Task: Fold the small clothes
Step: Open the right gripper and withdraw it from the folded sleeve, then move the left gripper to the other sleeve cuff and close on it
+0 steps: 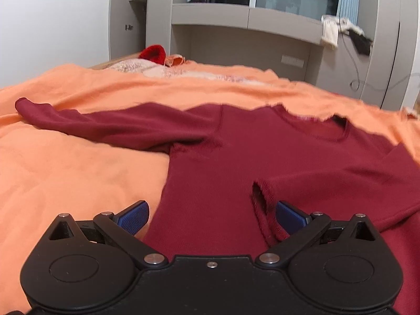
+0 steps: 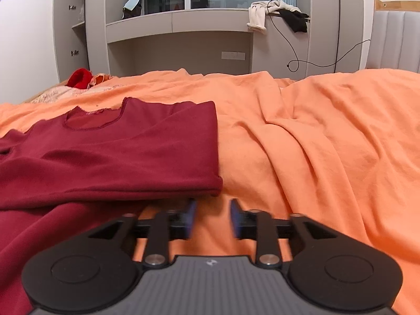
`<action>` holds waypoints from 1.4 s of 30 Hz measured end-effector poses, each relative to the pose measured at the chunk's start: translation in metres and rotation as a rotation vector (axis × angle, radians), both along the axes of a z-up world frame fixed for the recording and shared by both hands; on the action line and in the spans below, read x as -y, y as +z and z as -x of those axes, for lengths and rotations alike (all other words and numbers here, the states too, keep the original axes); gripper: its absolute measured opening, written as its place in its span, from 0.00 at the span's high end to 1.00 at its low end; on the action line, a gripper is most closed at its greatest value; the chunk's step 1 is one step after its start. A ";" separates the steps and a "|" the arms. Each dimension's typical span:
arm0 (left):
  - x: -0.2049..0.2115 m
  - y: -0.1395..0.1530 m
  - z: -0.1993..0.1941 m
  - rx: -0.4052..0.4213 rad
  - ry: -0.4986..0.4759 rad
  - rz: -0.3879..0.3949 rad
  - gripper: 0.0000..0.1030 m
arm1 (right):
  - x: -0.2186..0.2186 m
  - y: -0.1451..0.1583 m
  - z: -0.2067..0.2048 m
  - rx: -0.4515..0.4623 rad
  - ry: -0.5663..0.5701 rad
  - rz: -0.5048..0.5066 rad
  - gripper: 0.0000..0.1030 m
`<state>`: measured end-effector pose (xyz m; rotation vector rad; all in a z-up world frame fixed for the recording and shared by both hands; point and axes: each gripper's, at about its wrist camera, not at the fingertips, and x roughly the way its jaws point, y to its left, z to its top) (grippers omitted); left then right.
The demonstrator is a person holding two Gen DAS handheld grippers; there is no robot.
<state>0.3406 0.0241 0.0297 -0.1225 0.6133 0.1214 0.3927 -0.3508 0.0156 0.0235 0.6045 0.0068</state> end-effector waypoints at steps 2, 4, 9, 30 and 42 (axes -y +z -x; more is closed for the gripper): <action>-0.006 0.007 0.006 0.037 0.007 0.024 0.01 | -0.003 0.005 0.008 0.004 0.005 0.008 0.45; -0.014 0.013 0.010 0.075 0.023 0.040 0.01 | -0.005 0.011 0.016 0.006 0.020 0.003 0.22; -0.042 0.019 0.018 0.133 0.108 0.032 0.01 | -0.023 0.034 0.056 0.085 0.086 0.012 0.00; -0.219 0.047 0.045 0.118 0.425 0.134 0.01 | -0.136 0.038 0.114 0.165 0.437 -0.080 0.00; -0.295 0.040 -0.047 0.069 0.522 0.203 0.02 | -0.127 0.015 0.097 0.060 0.430 -0.157 0.00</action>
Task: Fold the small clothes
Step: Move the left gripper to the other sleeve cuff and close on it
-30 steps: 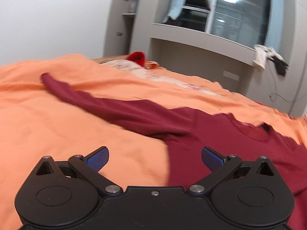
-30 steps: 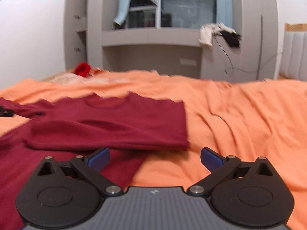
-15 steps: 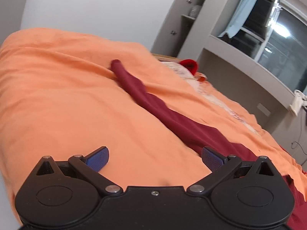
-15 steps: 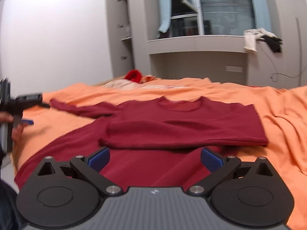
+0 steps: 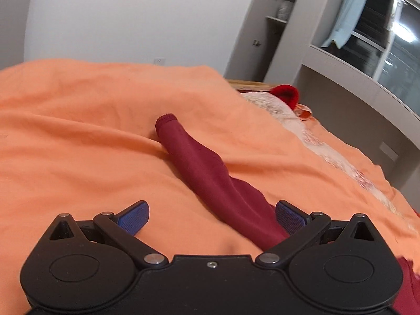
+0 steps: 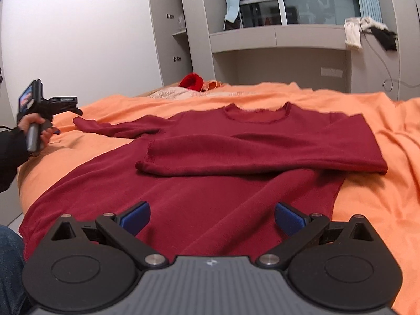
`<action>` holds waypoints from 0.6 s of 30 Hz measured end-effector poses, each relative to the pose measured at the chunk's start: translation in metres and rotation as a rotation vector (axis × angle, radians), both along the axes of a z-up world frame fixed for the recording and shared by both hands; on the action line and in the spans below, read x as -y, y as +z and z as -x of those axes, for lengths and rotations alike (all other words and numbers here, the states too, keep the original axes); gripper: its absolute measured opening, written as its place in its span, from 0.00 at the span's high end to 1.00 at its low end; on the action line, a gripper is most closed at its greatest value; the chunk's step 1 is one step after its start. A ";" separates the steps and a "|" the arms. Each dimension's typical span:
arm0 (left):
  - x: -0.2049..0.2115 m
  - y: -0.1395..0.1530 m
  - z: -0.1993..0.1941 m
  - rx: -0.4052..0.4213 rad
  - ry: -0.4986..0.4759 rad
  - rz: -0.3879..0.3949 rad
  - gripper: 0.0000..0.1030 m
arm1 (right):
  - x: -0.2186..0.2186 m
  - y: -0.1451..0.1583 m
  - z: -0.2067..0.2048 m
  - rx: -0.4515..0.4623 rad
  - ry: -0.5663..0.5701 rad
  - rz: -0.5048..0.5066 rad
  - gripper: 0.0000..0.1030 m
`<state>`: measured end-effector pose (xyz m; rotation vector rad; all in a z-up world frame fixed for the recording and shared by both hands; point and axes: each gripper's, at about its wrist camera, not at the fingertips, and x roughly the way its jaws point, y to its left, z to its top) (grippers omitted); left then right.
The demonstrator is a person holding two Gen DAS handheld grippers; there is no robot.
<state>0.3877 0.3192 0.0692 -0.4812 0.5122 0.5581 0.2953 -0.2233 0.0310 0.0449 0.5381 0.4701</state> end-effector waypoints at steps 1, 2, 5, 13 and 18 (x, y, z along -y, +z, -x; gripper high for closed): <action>-0.004 -0.004 -0.007 -0.019 0.012 -0.004 0.04 | 0.000 -0.002 -0.002 -0.011 0.002 -0.001 0.00; -0.006 -0.007 -0.013 -0.040 0.028 -0.013 0.07 | 0.000 -0.003 -0.004 -0.022 0.005 -0.002 0.00; -0.014 -0.014 -0.024 -0.062 0.083 -0.005 0.15 | -0.002 -0.007 -0.007 -0.046 0.007 0.005 0.00; -0.018 -0.017 -0.053 -0.043 0.063 0.027 0.77 | -0.005 -0.011 -0.007 -0.054 0.020 0.025 0.00; -0.001 -0.005 -0.055 -0.015 0.034 -0.077 0.97 | -0.005 -0.011 -0.008 -0.063 0.024 0.020 0.00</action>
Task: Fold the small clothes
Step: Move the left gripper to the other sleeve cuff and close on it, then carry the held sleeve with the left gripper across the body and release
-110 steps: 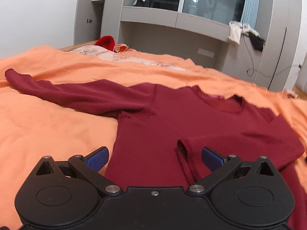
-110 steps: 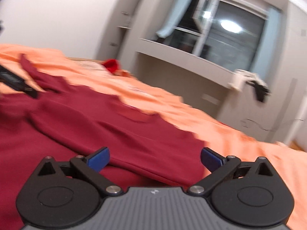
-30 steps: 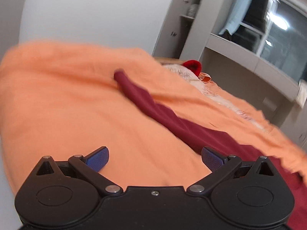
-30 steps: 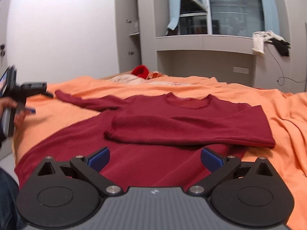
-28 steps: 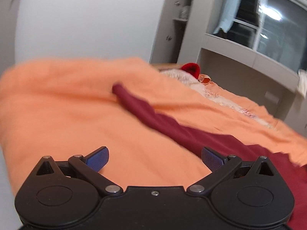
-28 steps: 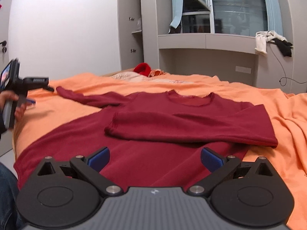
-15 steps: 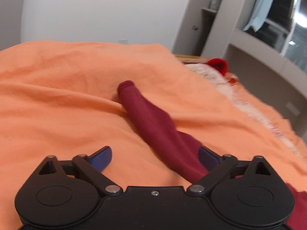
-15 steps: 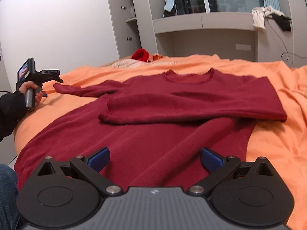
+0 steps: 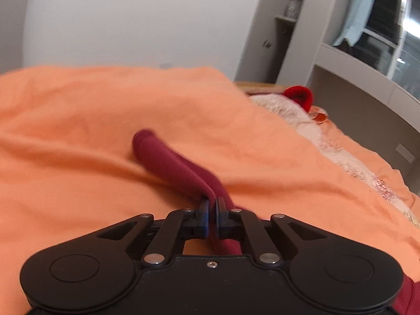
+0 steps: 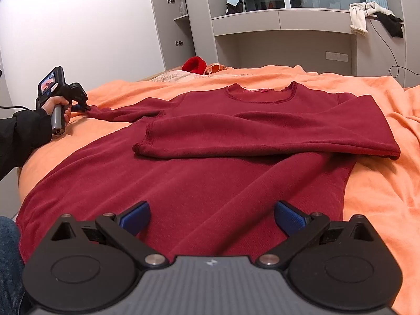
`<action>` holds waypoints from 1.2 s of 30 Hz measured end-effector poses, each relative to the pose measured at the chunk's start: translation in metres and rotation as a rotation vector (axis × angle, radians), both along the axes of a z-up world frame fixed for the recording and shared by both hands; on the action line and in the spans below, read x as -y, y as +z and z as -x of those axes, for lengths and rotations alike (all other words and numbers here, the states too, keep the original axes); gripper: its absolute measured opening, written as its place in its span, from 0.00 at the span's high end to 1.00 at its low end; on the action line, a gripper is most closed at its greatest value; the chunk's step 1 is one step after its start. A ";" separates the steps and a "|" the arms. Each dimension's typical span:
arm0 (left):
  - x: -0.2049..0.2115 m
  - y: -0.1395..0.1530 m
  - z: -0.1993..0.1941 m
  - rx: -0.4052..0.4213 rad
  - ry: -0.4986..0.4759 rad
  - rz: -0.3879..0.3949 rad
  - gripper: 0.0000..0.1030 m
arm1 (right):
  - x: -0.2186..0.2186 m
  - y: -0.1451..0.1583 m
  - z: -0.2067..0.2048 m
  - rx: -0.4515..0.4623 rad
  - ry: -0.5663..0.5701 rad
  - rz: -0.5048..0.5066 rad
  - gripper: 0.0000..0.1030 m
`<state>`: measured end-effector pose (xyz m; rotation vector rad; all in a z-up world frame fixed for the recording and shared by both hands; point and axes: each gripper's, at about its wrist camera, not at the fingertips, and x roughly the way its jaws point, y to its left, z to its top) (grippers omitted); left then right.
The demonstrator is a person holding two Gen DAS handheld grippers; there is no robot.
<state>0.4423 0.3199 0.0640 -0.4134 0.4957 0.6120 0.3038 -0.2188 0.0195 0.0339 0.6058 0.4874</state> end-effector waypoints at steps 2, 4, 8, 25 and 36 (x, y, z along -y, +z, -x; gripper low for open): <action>0.007 0.007 0.004 0.016 -0.017 -0.029 0.97 | 0.000 0.000 0.001 0.001 0.001 0.004 0.00; 0.016 0.017 0.009 0.039 -0.039 -0.058 0.97 | 0.000 0.000 0.001 0.003 0.003 0.006 0.00; 0.049 0.046 0.018 0.112 -0.141 -0.148 0.97 | -0.001 0.000 0.002 0.005 0.005 0.010 0.00; 0.268 0.066 0.103 0.242 -0.916 -0.371 0.97 | 0.037 0.024 0.002 0.057 -0.170 -0.152 0.00; 0.328 -0.023 0.144 0.114 -1.084 -0.304 0.87 | 0.053 0.032 0.002 0.089 -0.226 -0.154 0.00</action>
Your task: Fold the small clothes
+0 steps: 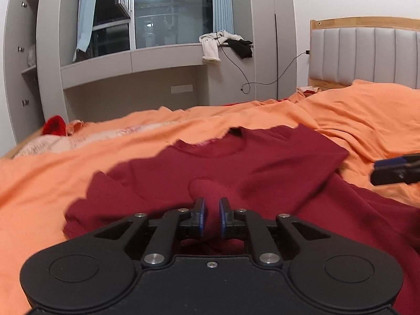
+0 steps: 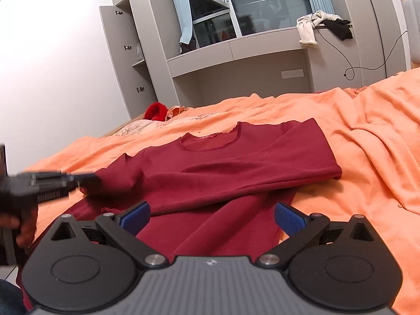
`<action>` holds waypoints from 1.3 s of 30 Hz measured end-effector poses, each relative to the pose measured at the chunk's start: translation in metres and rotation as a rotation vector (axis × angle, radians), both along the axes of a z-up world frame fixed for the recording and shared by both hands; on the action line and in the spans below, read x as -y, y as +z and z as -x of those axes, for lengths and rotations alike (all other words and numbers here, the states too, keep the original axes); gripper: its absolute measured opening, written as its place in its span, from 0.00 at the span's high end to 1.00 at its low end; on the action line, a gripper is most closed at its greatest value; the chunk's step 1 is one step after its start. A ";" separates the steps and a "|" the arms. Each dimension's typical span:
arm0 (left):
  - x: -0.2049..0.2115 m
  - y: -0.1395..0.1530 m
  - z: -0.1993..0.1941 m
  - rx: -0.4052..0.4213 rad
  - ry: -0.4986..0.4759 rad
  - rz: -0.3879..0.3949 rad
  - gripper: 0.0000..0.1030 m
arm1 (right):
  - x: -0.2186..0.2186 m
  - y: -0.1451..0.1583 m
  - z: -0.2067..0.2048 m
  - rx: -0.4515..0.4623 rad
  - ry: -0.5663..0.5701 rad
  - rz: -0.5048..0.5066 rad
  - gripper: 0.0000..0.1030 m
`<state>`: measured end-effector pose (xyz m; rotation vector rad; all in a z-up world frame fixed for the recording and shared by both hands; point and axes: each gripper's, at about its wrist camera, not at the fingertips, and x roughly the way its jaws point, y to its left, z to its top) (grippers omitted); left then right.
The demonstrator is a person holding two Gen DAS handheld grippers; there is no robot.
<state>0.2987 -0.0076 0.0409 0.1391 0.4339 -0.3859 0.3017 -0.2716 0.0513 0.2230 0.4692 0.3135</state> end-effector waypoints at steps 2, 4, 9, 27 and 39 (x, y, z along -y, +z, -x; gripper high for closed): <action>0.001 0.001 0.009 -0.004 0.005 0.030 0.84 | 0.001 0.001 0.001 0.002 0.001 -0.005 0.00; 0.003 0.003 0.015 -0.006 0.007 0.063 0.78 | -0.001 0.001 0.001 0.005 0.004 -0.005 0.00; -0.002 0.017 0.032 0.037 0.141 0.154 0.35 | -0.008 0.001 0.000 0.013 0.013 0.007 0.00; -0.109 0.032 -0.021 -0.001 0.773 0.163 0.01 | -0.050 -0.005 -0.018 0.005 0.119 0.079 0.00; -0.165 0.003 -0.035 -0.165 0.874 0.300 0.01 | -0.125 -0.002 -0.125 -0.198 0.193 -0.172 0.00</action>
